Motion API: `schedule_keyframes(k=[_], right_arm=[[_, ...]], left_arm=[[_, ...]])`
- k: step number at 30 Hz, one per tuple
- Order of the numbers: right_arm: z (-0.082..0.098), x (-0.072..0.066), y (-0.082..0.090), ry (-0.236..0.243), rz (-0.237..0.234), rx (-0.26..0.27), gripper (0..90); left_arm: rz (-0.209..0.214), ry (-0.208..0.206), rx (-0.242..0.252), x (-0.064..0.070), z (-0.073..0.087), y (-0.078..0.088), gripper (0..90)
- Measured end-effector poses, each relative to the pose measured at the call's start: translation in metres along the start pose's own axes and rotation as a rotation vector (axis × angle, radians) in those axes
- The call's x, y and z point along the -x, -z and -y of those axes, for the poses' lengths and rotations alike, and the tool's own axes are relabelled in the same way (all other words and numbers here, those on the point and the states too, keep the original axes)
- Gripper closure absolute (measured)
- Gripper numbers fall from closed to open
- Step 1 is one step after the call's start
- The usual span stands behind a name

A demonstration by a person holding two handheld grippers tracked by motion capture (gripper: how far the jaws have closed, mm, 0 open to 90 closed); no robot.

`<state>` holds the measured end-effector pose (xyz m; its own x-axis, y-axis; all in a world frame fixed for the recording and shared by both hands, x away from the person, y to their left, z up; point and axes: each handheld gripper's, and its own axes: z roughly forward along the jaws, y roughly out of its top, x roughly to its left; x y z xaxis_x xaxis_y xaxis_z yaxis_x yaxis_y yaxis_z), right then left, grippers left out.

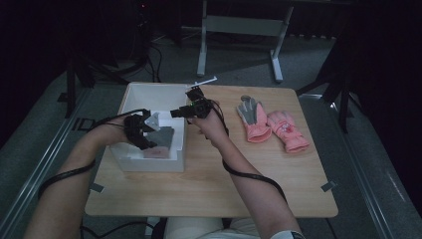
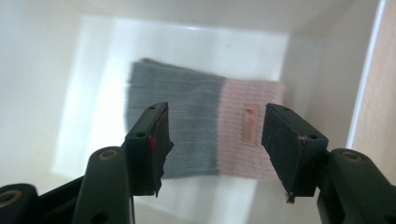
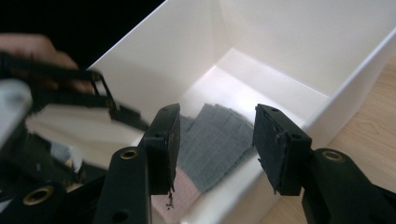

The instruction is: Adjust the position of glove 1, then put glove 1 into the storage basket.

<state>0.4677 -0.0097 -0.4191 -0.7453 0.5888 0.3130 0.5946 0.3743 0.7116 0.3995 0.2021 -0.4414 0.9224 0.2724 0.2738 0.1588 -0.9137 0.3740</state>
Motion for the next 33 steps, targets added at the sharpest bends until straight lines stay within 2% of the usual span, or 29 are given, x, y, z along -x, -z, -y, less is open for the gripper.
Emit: schedule_keyframes(k=[2, 7, 10, 13, 15, 17, 18, 20, 21, 22, 25, 26, 27, 28, 31, 32, 33], right_arm=[[0.002, 0.000, 0.009, 0.012, -0.006, 0.008, 48.6], [0.013, 0.003, 0.029, 0.031, -0.005, 0.034, 41.1], [0.023, 0.014, 0.041, 0.022, -0.015, 0.036, 36.3], [0.032, 0.022, 0.051, 0.038, -0.057, 0.018, 31.6], [0.039, 0.027, 0.060, 0.043, -0.060, 0.021, 28.8], [0.048, 0.032, 0.070, 0.067, -0.068, 0.033, 26.1], [0.051, 0.034, 0.075, 0.070, -0.068, 0.041, 25.6], [0.059, 0.037, 0.085, 0.088, -0.043, 0.065, 23.7], [0.059, 0.037, 0.085, 0.088, -0.043, 0.065, 23.7], [0.066, 0.043, 0.098, 0.104, -0.031, 0.106, 24.5], [0.073, 0.050, 0.111, 0.136, 0.012, 0.136, 24.5], [0.075, 0.053, 0.117, 0.140, 0.022, 0.141, 22.9], [0.075, 0.053, 0.117, 0.140, 0.022, 0.141, 22.9], [0.080, 0.060, 0.126, 0.155, 0.043, 0.144, 20.0], [0.081, 0.062, 0.129, 0.154, 0.039, 0.145, 18.7], [0.087, 0.068, 0.138, 0.134, 0.024, 0.120, 18.2], [0.088, 0.069, 0.140, 0.132, 0.025, 0.104, 18.4]], left_arm=[[-0.012, 0.024, 0.010, 0.001, -0.003, 0.005, 40.5], [0.006, 0.071, 0.056, 0.008, -0.016, 0.014, 39.4], [0.007, 0.076, 0.062, 0.012, -0.026, 0.016, 37.7], [0.012, 0.087, 0.110, 0.017, -0.037, 0.019, 37.5], [0.019, 0.106, 0.147, 0.020, -0.045, 0.021, 37.5], [0.020, 0.111, 0.158, 0.023, -0.050, 0.021, 37.3], [0.027, 0.111, 0.171, 0.026, -0.058, 0.021, 35.8], [0.022, 0.112, 0.180, 0.030, -0.068, 0.020, 33.4], [0.022, 0.112, 0.180, 0.030, -0.068, 0.020, 32.9], [0.022, 0.114, 0.190, 0.032, -0.076, 0.020, 31.2], [0.022, 0.119, 0.199, 0.033, -0.082, 0.019, 30.5], [0.019, 0.138, 0.217, 0.036, -0.091, 0.019, 30.6], [0.019, 0.138, 0.217, 0.036, -0.091, 0.019, 30.7], [0.003, 0.143, 0.215, 0.040, -0.099, 0.018, 31.2], [-0.010, 0.139, 0.213, 0.043, -0.103, 0.016, 31.2], [-0.014, 0.160, 0.209, 0.047, -0.112, 0.012, 31.2], [-0.017, 0.155, 0.208, 0.048, -0.115, 0.011, 31.2]])
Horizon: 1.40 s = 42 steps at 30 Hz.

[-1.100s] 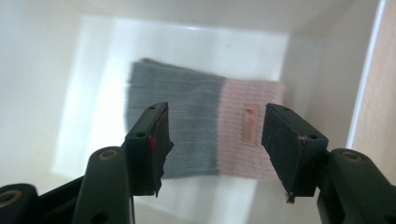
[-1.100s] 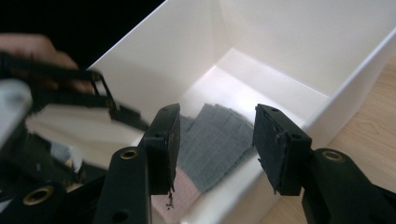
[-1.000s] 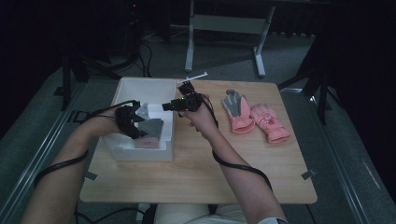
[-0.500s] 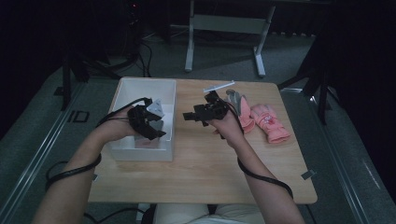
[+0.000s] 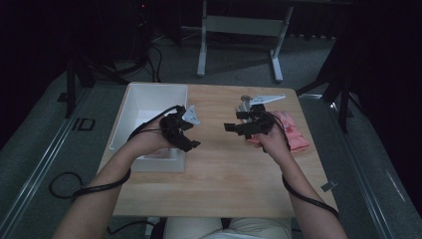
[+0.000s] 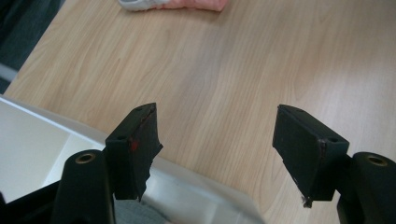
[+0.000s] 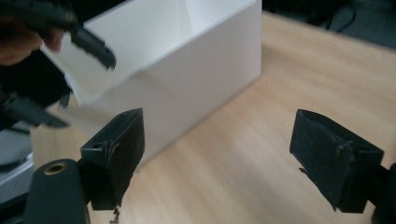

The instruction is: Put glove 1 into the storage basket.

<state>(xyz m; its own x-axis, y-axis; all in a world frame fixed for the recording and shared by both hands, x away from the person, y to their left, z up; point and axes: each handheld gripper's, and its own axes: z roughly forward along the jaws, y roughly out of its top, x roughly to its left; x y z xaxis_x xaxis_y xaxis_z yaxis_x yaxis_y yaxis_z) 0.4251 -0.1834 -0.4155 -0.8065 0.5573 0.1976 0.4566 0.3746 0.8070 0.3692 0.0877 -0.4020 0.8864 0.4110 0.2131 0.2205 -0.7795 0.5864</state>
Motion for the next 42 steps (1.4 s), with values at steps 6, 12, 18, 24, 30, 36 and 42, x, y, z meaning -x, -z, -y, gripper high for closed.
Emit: schedule_keyframes(k=[6, 12, 18, 24, 30, 36, 42], right_arm=[[0.009, 0.004, 0.008, 0.000, 0.002, -0.033, 12.2], [0.018, 0.005, 0.012, 0.024, 0.030, -0.025, 12.2], [0.026, 0.011, 0.017, 0.048, 0.086, -0.051, 24.1], [0.032, 0.019, 0.027, 0.043, 0.133, -0.038, 43.5], [0.035, 0.030, 0.039, 0.004, 0.186, -0.026, 53.3], [0.038, 0.040, 0.051, -0.020, 0.234, -0.013, 59.0], [0.040, 0.047, 0.057, -0.028, 0.273, 0.005, 60.5]], left_arm=[[-0.016, 0.007, -0.013, 0.013, -0.009, -0.009, 30.9], [-0.012, 0.025, -0.014, 0.027, -0.014, -0.019, 27.9], [0.005, 0.029, -0.004, 0.044, -0.017, -0.032, 26.8], [0.025, 0.059, -0.005, 0.062, -0.014, -0.048, 23.1], [0.030, 0.063, -0.006, 0.074, -0.006, -0.062, 14.5], [0.070, 0.001, 0.001, 0.097, -0.014, -0.061, 5.5], [0.096, 0.003, -0.010, 0.112, -0.013, -0.076, 1.6]])
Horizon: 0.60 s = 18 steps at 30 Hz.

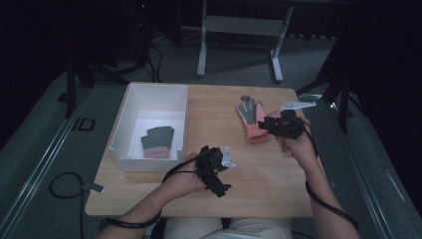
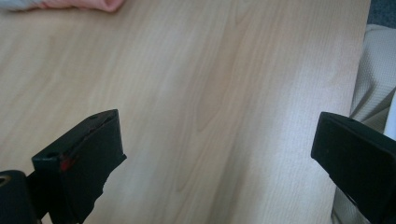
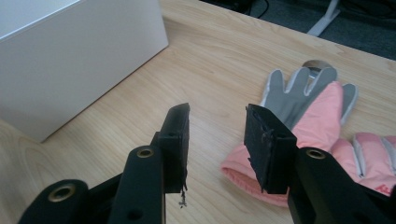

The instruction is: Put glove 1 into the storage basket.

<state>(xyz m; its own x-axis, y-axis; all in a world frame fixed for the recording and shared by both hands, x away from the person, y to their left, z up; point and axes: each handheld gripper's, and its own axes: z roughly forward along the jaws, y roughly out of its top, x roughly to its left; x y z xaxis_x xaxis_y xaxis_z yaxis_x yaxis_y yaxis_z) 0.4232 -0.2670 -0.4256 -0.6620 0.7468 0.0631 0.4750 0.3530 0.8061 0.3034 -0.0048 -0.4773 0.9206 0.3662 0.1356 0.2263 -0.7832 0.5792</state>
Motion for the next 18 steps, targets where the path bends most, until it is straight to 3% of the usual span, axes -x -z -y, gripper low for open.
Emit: schedule_keyframes(k=[10, 14, 18], right_arm=[[-0.002, 0.015, -0.005, 0.014, 0.055, -0.008, 63.4], [-0.007, 0.017, -0.015, 0.026, 0.068, -0.023, 63.7], [-0.013, 0.016, -0.024, 0.034, 0.070, -0.038, 64.4]], left_arm=[[-0.008, 0.100, 0.027, 0.008, 0.023, -0.025, 1.5], [-0.042, 0.197, 0.094, 0.007, 0.041, -0.038, 1.5], [-0.027, 0.265, 0.132, 0.006, 0.051, -0.045, 1.5]])
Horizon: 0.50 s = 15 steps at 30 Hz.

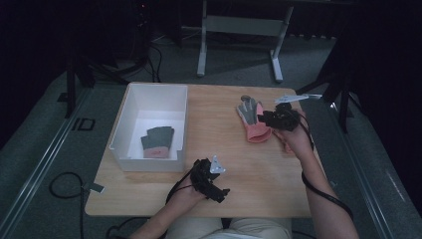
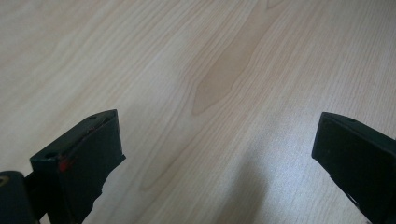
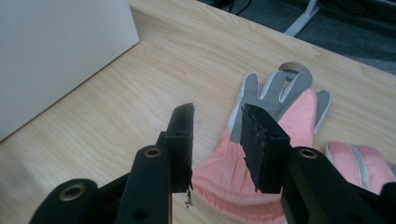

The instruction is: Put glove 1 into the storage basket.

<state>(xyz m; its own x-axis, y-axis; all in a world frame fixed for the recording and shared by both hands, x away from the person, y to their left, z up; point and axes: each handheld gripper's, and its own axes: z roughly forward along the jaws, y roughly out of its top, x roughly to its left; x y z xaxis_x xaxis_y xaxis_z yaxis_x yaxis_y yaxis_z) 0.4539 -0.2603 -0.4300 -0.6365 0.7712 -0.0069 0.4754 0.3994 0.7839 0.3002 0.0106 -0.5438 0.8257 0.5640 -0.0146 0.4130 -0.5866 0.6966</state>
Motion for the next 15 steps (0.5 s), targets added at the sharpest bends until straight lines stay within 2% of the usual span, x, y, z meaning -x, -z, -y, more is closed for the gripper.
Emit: schedule_keyframes(k=[2, 3, 7, 10, 12, 15], right_arm=[[-0.003, -0.001, -0.004, 0.011, 0.007, -0.005, 64.6], [-0.007, -0.002, -0.010, 0.026, 0.013, -0.017, 64.6], [-0.008, -0.002, -0.023, 0.030, 0.018, -0.031, 63.6], [-0.007, 0.000, -0.034, 0.025, 0.033, -0.047, 62.1], [-0.007, 0.004, -0.044, 0.016, 0.064, -0.073, 60.6], [-0.007, 0.007, -0.051, 0.004, 0.069, -0.086, 60.6]], left_arm=[[-0.010, 0.001, 0.002, 0.001, 0.002, -0.001, 1.5], [-0.039, 0.007, 0.007, 0.001, 0.007, -0.002, 1.5], [-0.082, 0.015, 0.007, 0.000, 0.017, -0.006, 1.5], [-0.091, 0.039, 0.031, 0.001, 0.025, -0.005, 1.5], [-0.097, 0.040, 0.036, 0.002, 0.026, -0.005, 1.5], [-0.079, 0.058, 0.033, 0.003, 0.030, -0.006, 1.5]])
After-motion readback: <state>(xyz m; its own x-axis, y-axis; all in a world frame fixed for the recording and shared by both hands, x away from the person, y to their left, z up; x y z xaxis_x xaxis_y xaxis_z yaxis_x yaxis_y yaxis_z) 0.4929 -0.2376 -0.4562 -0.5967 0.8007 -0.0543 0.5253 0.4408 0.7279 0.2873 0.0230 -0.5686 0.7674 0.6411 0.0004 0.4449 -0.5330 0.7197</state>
